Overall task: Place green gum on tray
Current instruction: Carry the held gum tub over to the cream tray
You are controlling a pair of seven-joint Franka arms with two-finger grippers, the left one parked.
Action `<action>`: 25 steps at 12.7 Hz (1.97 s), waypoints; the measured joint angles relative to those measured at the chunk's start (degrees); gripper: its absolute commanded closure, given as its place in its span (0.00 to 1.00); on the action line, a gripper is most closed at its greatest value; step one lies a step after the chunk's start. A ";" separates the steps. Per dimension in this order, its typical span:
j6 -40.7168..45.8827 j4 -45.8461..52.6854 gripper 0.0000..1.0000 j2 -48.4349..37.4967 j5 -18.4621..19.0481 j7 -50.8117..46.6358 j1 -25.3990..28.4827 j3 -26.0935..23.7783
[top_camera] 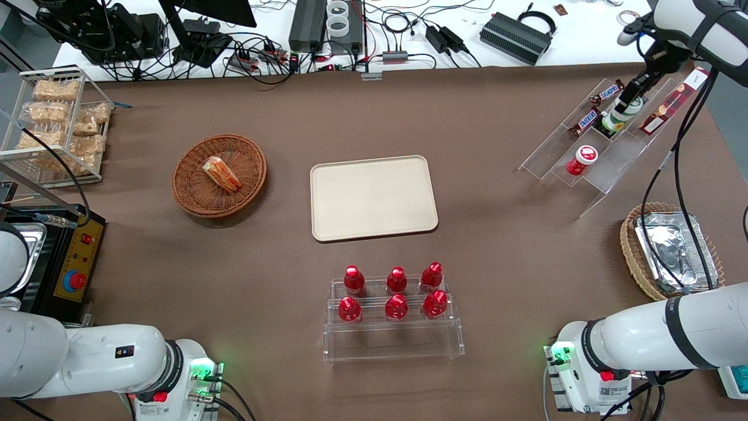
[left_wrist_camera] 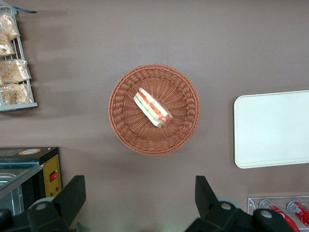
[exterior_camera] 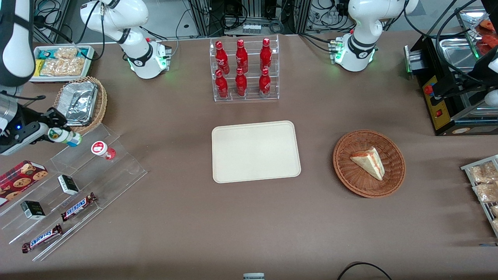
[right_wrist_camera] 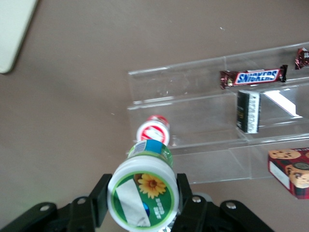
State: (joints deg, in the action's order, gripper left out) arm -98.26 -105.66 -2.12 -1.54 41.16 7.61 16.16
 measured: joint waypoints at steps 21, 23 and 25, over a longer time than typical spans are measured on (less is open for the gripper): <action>-10.04 18.85 1.00 25.91 -8.46 -72.97 43.45 -0.58; -12.55 18.96 1.00 28.34 -8.47 -75.13 45.26 -0.56; -15.49 19.07 1.00 30.77 -8.48 -77.16 46.75 -0.56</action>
State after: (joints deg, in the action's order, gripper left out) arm -113.76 -86.59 28.65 -10.02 -36.00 54.36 15.60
